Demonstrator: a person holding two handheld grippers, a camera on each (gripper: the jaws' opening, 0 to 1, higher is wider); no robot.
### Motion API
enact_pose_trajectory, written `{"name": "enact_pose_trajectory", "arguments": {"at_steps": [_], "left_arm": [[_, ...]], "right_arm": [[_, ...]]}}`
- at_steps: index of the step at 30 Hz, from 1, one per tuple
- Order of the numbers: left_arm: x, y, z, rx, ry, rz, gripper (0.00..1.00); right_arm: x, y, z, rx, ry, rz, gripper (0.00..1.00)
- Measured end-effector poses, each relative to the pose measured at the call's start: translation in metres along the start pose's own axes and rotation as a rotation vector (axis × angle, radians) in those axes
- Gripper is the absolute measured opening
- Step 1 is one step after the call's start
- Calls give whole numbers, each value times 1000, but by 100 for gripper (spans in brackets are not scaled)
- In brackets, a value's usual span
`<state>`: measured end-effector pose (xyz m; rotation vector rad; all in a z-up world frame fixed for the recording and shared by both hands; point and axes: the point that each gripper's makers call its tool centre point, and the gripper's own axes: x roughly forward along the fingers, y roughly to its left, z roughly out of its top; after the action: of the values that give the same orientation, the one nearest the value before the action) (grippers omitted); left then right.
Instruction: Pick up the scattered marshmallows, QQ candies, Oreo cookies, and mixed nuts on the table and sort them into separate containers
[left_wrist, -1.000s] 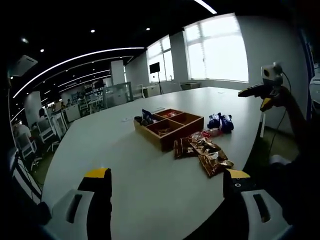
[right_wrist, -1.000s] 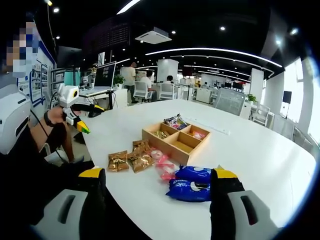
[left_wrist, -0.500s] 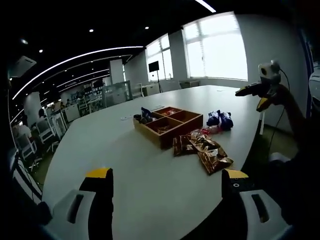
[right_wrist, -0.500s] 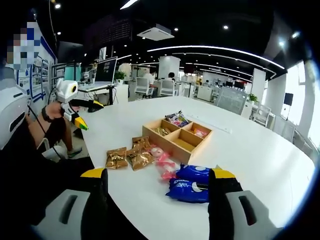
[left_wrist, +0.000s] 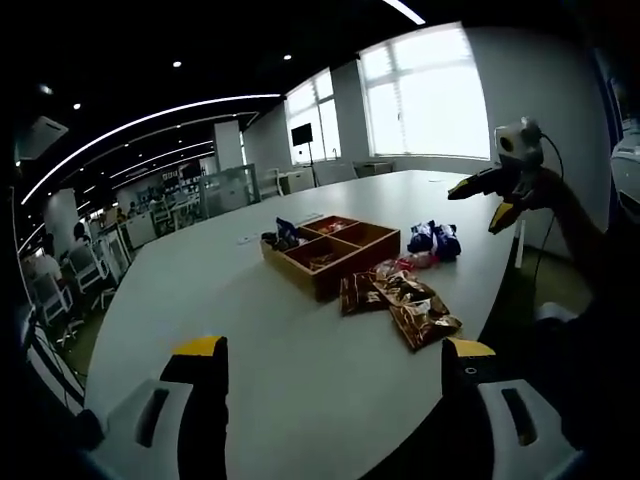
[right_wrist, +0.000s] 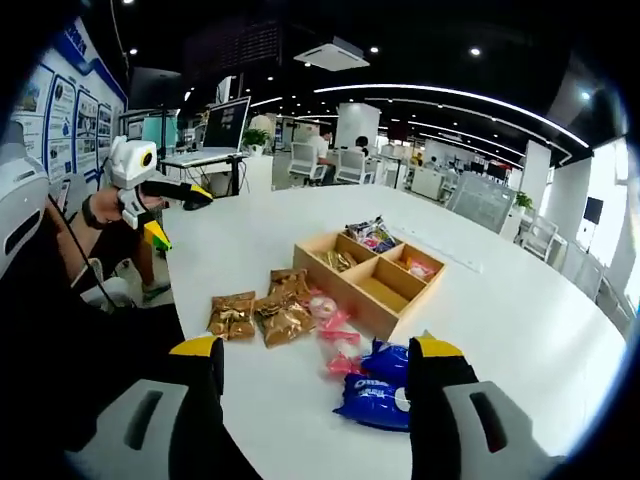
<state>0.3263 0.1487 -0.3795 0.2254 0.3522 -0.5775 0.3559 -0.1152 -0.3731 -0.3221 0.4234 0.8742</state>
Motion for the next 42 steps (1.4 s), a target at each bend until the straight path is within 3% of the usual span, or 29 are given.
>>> {"name": "enact_pose_trajectory", "arguments": {"at_steps": [10, 18, 27, 42], "left_arm": [[-1, -2, 0, 1, -6, -8, 90], [-1, -10, 4, 5, -27, -42, 91], [0, -7, -1, 7, -11, -37, 90], [1, -8, -3, 3, -9, -44, 89]], "right_arm": [[28, 1, -7, -14, 38, 58, 64], [52, 0, -23, -15, 97, 99, 59], [72, 2, -34, -8, 130, 141, 53], [94, -8, -45, -34, 182, 153, 42]]}}
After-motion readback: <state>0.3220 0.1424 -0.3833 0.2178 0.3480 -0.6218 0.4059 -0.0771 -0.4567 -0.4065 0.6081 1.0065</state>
